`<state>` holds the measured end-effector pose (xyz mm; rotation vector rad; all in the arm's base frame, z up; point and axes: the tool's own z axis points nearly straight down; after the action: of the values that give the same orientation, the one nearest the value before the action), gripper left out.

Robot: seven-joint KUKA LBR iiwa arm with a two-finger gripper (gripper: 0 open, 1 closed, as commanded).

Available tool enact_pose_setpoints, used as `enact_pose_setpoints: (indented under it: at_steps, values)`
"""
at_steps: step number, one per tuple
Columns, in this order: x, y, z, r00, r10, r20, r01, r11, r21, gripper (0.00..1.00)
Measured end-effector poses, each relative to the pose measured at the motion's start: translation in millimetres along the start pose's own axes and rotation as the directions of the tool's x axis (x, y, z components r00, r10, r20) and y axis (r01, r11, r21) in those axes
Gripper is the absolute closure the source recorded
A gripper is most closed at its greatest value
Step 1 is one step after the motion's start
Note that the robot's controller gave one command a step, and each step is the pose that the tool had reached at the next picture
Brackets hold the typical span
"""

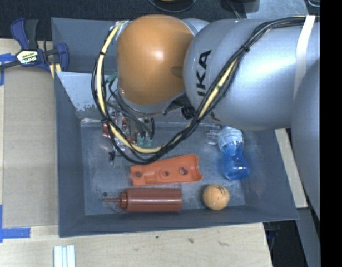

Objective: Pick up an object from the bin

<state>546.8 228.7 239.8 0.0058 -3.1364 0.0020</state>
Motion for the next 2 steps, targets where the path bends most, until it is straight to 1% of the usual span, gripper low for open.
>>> enact_pose_setpoints:
  at_steps: [1, 2]
  values:
    - [-1.6, -1.4, -5.3, 1.000, 0.004, 0.008, -0.004, 1.000, -0.003, 0.00]
    - [-1.8, -2.1, -3.7, 1.000, 0.001, 0.009, -0.001, 1.000, -0.003, 0.00]
